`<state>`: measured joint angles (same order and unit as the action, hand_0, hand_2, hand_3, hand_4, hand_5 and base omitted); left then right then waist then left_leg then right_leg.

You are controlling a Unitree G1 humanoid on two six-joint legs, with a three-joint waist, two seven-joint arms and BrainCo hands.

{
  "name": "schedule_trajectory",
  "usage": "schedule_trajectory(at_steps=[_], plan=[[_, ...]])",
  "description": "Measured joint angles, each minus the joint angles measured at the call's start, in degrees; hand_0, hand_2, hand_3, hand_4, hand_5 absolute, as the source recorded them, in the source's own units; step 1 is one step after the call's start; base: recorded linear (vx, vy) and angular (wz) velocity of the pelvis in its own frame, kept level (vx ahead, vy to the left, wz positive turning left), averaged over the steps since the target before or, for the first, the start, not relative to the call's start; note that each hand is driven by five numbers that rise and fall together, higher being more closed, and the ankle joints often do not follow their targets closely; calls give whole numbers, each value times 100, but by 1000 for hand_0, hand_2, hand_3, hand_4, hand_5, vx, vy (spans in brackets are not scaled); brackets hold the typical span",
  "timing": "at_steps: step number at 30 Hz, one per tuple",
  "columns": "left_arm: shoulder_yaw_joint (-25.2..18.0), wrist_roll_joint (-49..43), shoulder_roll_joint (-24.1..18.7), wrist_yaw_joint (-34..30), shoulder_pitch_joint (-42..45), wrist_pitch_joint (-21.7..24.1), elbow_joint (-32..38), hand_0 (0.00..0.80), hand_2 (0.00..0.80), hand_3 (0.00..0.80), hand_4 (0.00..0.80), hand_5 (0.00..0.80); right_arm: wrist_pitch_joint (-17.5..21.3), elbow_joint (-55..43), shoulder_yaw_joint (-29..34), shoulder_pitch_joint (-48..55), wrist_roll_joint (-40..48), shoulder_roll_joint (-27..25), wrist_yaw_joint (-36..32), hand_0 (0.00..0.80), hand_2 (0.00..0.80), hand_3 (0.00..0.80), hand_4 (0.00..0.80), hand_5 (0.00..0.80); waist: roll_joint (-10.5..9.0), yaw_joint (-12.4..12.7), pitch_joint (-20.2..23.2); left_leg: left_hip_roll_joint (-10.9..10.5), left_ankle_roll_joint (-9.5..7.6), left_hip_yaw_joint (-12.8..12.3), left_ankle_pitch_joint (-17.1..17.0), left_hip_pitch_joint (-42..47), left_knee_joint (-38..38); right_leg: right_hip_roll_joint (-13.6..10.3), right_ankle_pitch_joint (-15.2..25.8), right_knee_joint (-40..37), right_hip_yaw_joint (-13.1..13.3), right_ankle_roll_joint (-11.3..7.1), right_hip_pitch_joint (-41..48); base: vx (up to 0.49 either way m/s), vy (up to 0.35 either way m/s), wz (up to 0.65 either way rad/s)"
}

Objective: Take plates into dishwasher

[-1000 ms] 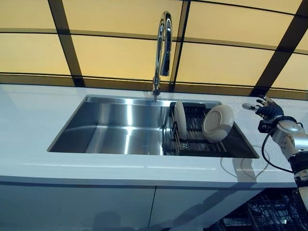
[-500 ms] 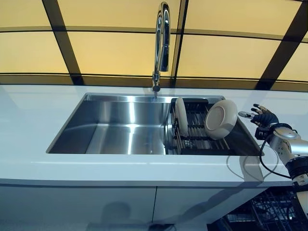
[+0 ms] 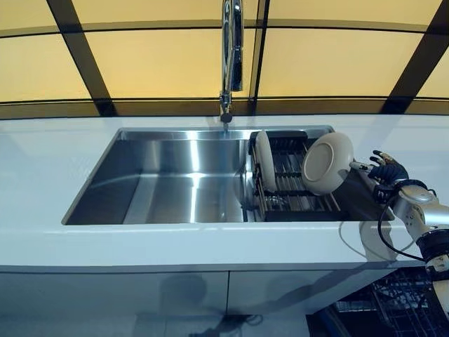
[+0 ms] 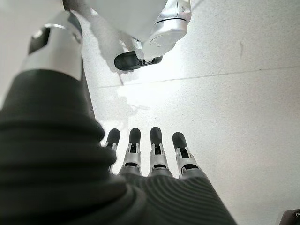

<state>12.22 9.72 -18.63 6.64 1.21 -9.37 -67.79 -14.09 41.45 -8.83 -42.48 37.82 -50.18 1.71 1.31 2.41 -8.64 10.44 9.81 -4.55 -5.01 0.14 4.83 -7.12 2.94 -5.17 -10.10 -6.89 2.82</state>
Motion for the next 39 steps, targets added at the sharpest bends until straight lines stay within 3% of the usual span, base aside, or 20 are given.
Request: schedule_trajectory(at_steps=[28,39], plan=[[2,0,2,-63,6,0,1,0,0,0,0,0,21,-24,108,-350,3,-50,64,0,0,0,0,0,112,13,-226,-40,-11,107,-10,-80,-6,-31,-8,-1,-91,-15,-17,17,-3,2],[2,-1,2,-94,11,-2,-9,0,0,0,0,0,9,-24,-124,-627,123,-31,87,0,0,0,0,0,109,175,-246,-79,-23,223,-21,-95,-6,-58,-33,0,-220,-38,70,57,3,6]])
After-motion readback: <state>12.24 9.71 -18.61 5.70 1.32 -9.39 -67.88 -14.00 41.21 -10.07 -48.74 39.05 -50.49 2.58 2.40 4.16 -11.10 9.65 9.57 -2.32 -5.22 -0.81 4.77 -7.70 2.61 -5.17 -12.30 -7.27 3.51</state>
